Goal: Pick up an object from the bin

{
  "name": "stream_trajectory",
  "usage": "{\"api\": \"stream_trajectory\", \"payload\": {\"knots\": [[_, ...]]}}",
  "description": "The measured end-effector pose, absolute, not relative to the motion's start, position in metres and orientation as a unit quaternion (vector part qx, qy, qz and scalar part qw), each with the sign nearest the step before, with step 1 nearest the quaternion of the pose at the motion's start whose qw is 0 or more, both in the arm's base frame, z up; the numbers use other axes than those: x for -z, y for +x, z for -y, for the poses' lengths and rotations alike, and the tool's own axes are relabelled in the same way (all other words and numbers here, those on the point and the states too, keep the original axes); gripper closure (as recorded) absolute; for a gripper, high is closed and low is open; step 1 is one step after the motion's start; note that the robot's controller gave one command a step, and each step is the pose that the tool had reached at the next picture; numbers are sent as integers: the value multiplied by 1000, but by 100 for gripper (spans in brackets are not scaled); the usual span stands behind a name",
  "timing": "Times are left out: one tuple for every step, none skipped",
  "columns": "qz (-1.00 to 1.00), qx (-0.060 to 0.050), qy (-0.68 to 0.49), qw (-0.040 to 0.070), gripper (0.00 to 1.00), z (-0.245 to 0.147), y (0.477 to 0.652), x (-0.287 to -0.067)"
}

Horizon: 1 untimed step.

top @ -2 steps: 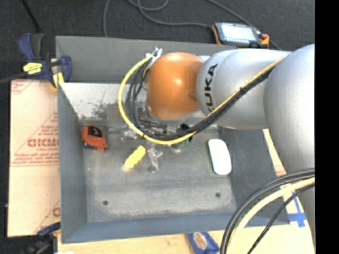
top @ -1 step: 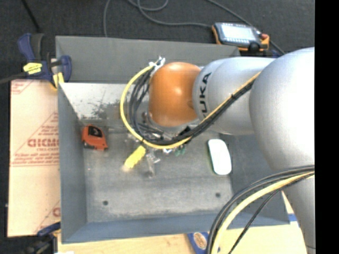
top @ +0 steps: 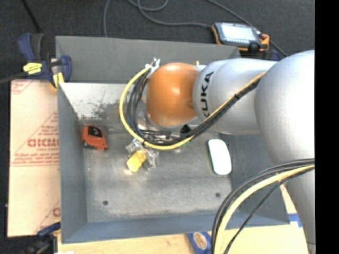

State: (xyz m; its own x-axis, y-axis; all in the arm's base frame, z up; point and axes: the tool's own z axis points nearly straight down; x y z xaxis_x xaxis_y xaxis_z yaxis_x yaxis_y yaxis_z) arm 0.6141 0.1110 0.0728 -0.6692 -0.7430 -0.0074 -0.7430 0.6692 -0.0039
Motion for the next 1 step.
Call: {"api": "stream_trajectory", "payload": {"knots": [[-914,0,-406,4,100,-111,614,-73]]}}
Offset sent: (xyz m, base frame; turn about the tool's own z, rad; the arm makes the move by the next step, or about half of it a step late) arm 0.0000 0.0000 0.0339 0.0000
